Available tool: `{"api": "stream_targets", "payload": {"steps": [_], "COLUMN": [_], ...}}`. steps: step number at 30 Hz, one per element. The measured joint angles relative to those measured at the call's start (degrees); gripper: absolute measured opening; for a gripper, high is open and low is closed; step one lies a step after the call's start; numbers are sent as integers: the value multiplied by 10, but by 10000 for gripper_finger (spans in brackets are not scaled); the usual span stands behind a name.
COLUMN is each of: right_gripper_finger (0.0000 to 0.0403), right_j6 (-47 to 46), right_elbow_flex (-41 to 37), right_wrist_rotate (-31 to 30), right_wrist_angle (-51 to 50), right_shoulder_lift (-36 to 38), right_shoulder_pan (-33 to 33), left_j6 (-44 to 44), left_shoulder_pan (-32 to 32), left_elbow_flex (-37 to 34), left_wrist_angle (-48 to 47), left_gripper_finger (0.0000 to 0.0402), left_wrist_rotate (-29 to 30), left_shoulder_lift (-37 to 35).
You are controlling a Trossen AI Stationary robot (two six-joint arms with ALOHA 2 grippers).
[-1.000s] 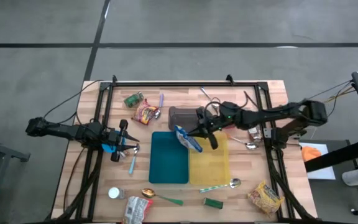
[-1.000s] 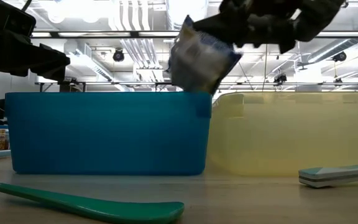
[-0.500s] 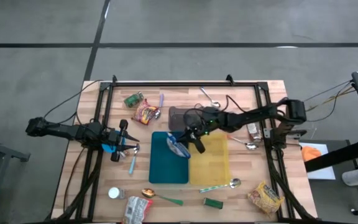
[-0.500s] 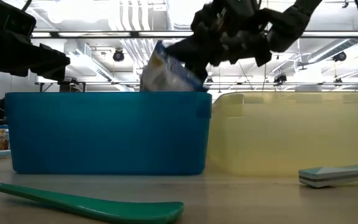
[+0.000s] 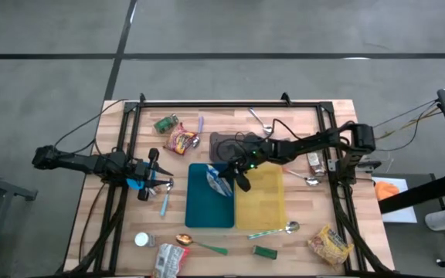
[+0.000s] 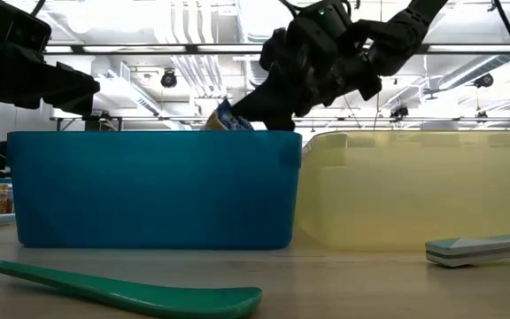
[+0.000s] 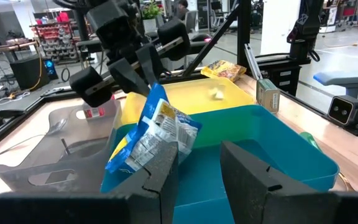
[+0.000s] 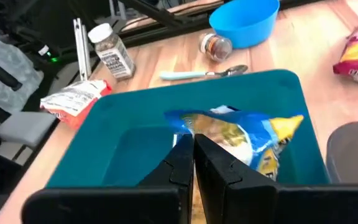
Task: Pick & Place Food Item
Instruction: Put the blue noodle pack into the blue bin, then put the yellow noodle pack into the blue bin
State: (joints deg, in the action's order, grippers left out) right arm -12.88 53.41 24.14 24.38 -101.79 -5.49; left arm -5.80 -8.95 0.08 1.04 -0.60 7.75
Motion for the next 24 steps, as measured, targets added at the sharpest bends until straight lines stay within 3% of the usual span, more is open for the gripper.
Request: {"api": "stream_targets", "payload": {"steps": [15,24], "right_gripper_finger": [18,137], "right_j6": [-40,-12], "right_elbow_flex": [-1,-1], "right_wrist_rotate": [14,14], "right_wrist_angle": [-1,9], "right_shoulder_lift": [-2,-2], "right_shoulder_pan": [0,0], "left_j6": [-2,-1], "left_shoulder_pan": [0,0], "left_elbow_flex": [0,0], "left_wrist_angle": [0,0], "left_gripper_finger": [119,119], "left_wrist_rotate": [0,0], "left_shoulder_lift": [0,0]}}
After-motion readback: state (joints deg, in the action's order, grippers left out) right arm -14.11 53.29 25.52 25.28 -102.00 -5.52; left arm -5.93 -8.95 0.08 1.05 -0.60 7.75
